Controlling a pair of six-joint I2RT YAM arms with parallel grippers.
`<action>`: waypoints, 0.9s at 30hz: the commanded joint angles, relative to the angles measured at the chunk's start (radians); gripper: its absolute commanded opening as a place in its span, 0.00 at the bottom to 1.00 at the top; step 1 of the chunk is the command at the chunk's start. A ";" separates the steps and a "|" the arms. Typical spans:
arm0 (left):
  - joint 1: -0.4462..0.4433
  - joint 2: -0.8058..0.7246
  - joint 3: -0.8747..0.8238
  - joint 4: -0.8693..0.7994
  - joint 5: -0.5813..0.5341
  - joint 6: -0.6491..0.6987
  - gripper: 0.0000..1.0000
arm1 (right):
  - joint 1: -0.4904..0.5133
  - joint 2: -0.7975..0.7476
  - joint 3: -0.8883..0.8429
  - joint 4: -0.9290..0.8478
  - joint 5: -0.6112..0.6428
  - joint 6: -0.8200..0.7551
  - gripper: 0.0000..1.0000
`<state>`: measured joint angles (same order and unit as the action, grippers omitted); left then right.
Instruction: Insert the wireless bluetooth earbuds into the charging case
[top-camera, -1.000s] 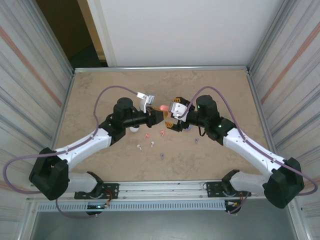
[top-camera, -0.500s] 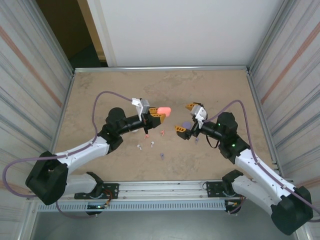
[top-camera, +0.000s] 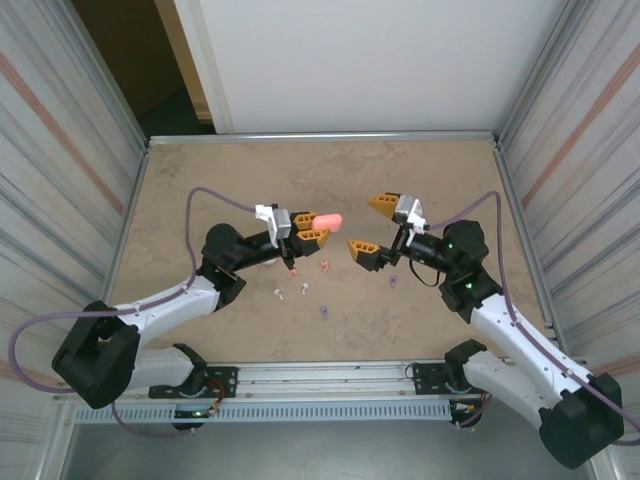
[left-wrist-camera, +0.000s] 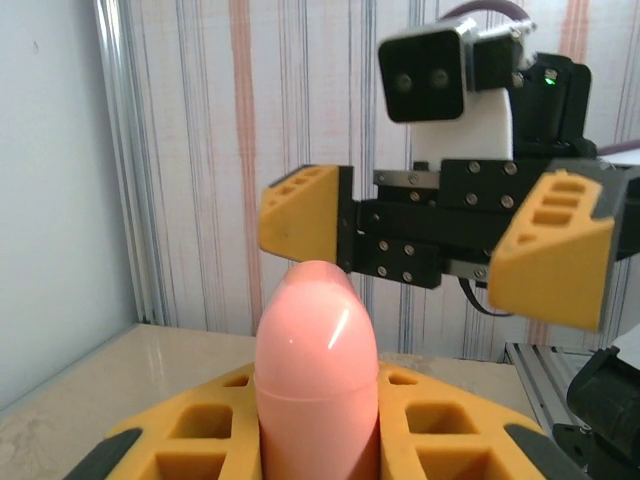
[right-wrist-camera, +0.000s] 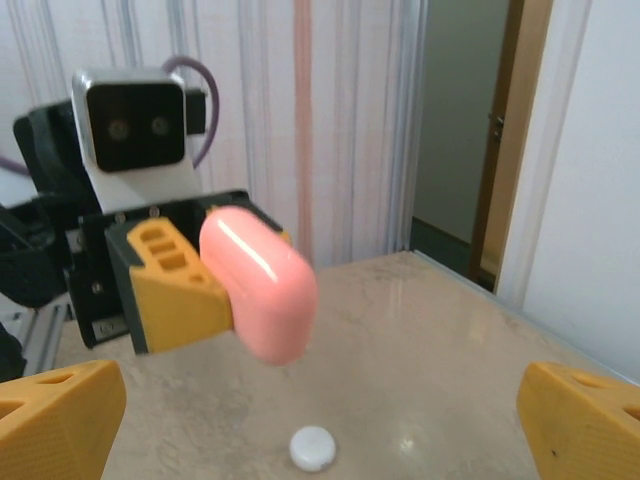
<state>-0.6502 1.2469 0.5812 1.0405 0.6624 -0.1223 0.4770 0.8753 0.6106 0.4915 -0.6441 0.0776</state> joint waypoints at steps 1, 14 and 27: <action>-0.005 -0.007 0.002 0.056 0.025 0.049 0.00 | -0.005 0.036 0.071 0.026 -0.028 0.041 0.99; -0.007 0.000 0.018 0.046 0.032 0.071 0.00 | 0.043 0.186 0.166 0.020 -0.034 0.001 1.00; -0.007 -0.007 0.022 0.040 0.045 0.072 0.00 | 0.040 0.228 0.200 -0.007 0.011 -0.009 0.99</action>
<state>-0.6502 1.2469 0.5812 1.0489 0.6727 -0.0738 0.5175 1.0935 0.7689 0.4866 -0.6594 0.0929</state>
